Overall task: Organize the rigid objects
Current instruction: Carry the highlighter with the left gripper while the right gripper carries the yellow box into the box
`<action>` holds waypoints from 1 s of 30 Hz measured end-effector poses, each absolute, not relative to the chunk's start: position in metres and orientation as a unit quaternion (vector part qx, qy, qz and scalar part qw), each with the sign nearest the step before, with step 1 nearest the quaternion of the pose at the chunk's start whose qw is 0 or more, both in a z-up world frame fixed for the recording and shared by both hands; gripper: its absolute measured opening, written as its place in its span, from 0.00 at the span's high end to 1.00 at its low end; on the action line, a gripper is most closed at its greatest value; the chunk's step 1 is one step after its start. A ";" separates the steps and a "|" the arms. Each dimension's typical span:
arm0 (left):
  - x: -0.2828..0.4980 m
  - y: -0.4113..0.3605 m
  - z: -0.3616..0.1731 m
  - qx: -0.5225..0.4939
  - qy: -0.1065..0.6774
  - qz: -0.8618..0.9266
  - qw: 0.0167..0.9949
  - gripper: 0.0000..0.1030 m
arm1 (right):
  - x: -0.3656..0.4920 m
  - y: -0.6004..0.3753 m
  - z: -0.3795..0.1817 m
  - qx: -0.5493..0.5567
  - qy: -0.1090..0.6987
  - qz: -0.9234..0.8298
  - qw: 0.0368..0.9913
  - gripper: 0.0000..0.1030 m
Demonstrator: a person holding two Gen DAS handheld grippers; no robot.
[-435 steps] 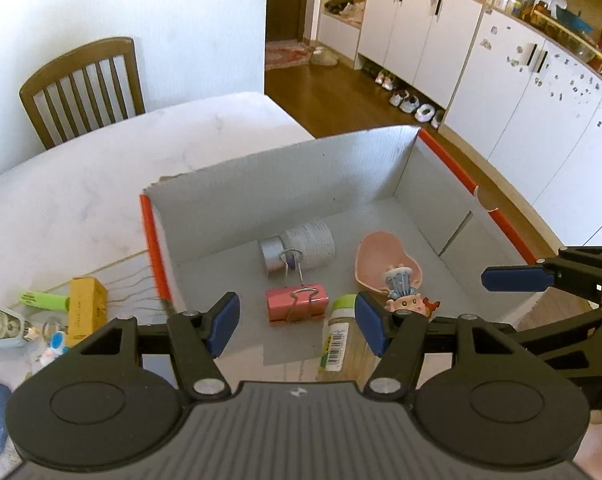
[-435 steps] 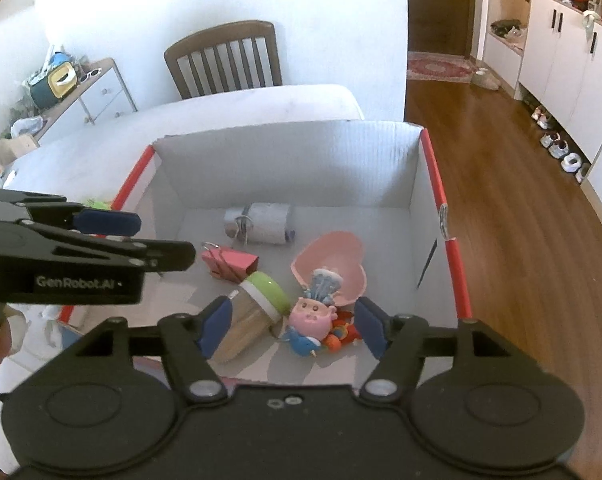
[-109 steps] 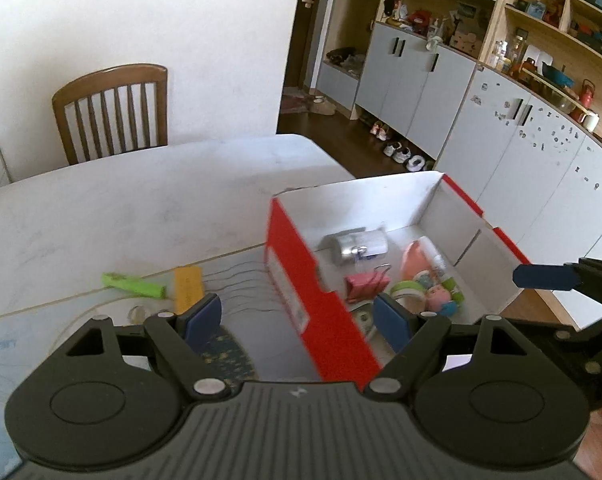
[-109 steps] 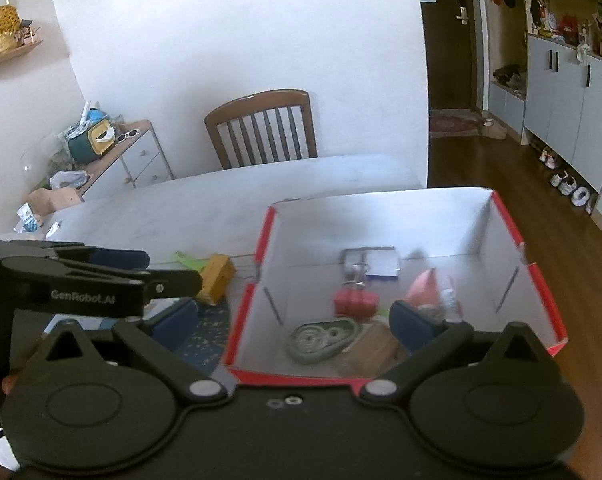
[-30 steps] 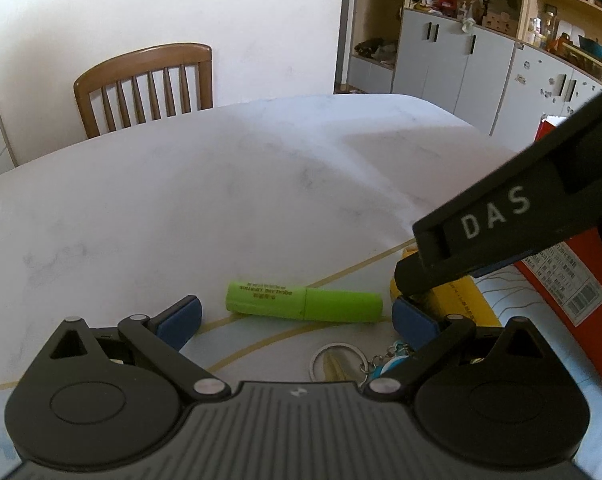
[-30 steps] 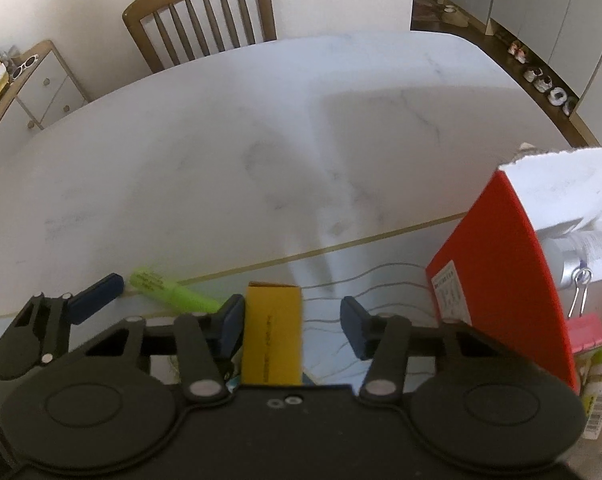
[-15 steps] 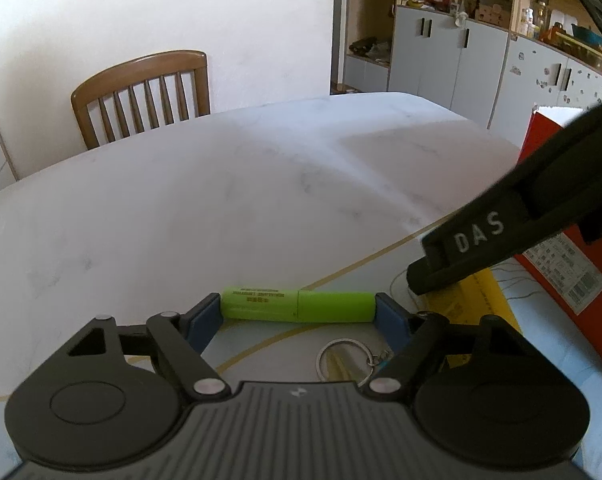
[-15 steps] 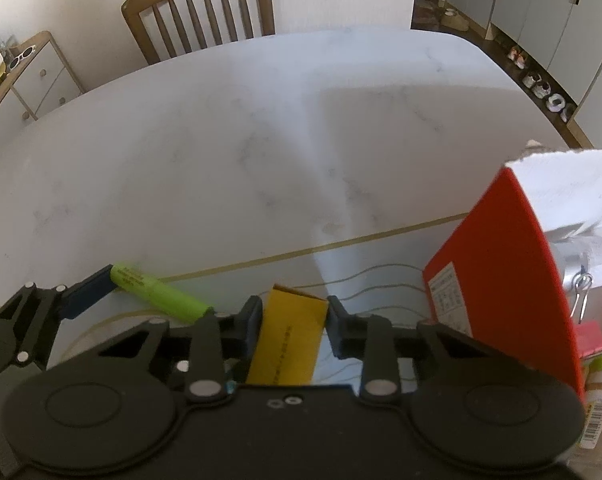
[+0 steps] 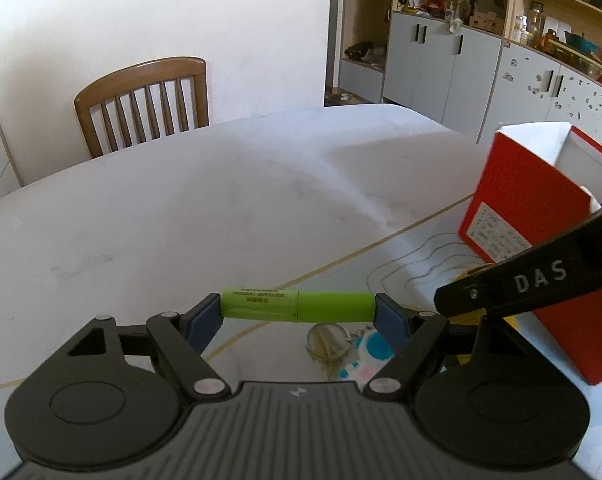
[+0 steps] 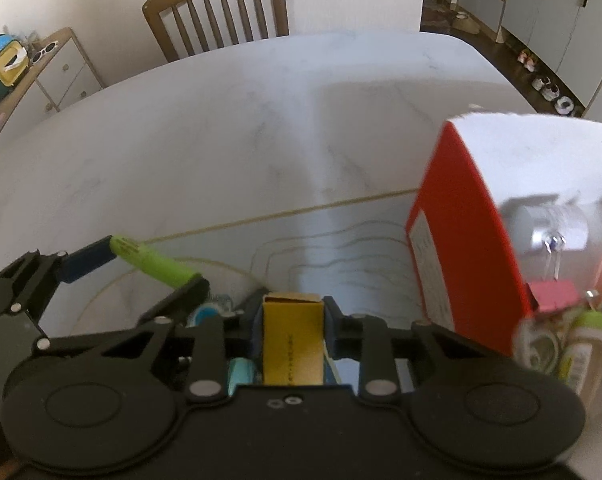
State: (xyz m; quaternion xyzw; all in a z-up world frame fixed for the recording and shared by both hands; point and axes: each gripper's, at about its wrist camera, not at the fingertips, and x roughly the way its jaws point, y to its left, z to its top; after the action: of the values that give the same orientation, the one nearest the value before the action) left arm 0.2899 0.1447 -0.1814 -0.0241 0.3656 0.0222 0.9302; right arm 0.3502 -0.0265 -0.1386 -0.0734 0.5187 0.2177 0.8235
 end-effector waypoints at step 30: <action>0.237 0.048 -0.058 -0.012 0.337 -0.046 0.940 0.21 | 0.296 -0.161 -0.019 -0.002 0.448 0.267 0.853 0.73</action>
State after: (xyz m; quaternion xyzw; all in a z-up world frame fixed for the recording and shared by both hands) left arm 0.2369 0.0476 -0.0581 -0.0124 0.3369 -0.0460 0.9403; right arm 0.2963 -0.1612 -0.0193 -0.0016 0.4479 0.2673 0.8532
